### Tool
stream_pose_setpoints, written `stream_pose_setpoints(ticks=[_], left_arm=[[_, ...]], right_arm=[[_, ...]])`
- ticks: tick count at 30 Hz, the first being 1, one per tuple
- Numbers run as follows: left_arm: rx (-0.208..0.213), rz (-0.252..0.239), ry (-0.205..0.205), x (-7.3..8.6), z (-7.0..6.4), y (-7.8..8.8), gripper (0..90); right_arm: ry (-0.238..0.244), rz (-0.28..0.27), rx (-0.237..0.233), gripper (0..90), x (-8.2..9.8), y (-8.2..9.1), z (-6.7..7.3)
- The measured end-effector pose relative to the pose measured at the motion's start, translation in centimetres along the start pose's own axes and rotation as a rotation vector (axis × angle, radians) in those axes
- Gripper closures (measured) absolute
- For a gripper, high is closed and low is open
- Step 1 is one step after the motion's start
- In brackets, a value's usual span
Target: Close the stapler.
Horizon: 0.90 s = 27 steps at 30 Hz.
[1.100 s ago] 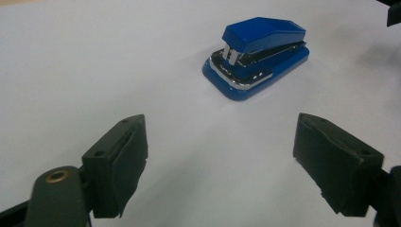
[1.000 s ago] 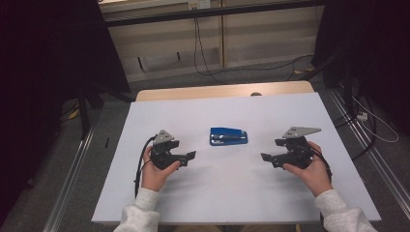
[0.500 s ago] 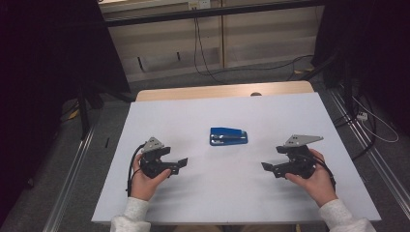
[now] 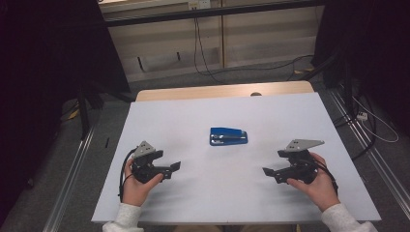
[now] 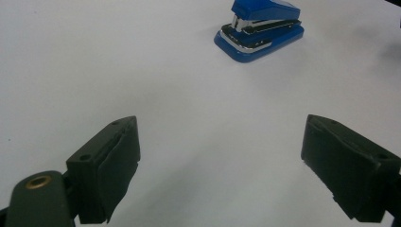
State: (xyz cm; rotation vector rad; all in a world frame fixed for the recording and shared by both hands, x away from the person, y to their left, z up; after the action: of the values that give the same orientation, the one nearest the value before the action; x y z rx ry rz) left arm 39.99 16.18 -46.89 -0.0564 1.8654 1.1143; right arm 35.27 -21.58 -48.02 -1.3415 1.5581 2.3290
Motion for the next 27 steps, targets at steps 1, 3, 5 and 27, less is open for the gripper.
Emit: stream_pose_setpoints(ticks=[1,3,5,27], left_arm=[[0.001,0.002,-0.003,0.1,0.0,0.1,12.6],[0.000,0.002,-0.003,0.2,0.0,0.3,12.4],[-0.003,0.002,-0.005,0.3,0.1,0.5,12.3],[-0.001,0.027,-0.014,2.7,0.0,2.2,11.6]], right_arm=[[0.005,0.004,-0.001,10.5,0.1,0.0,0.1],[0.008,0.007,-0.005,10.5,0.3,0.2,0.2],[0.009,0.004,-0.003,10.2,0.4,0.4,0.2],[-0.004,-0.005,0.006,9.4,2.0,2.4,-0.4]])
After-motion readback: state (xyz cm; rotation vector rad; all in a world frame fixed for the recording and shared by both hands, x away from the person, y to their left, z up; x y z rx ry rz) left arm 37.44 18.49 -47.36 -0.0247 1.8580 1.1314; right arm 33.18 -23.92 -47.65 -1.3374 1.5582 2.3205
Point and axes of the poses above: each handheld gripper's, and its own axes: y roughly backward along the jaws, x roughly out of its underside, z roughly to its left, the point moved 7 cm from there along -y, roughly forward along the jaws, and after that the axes turned 8 degrees about z, right-handed, at the moved point
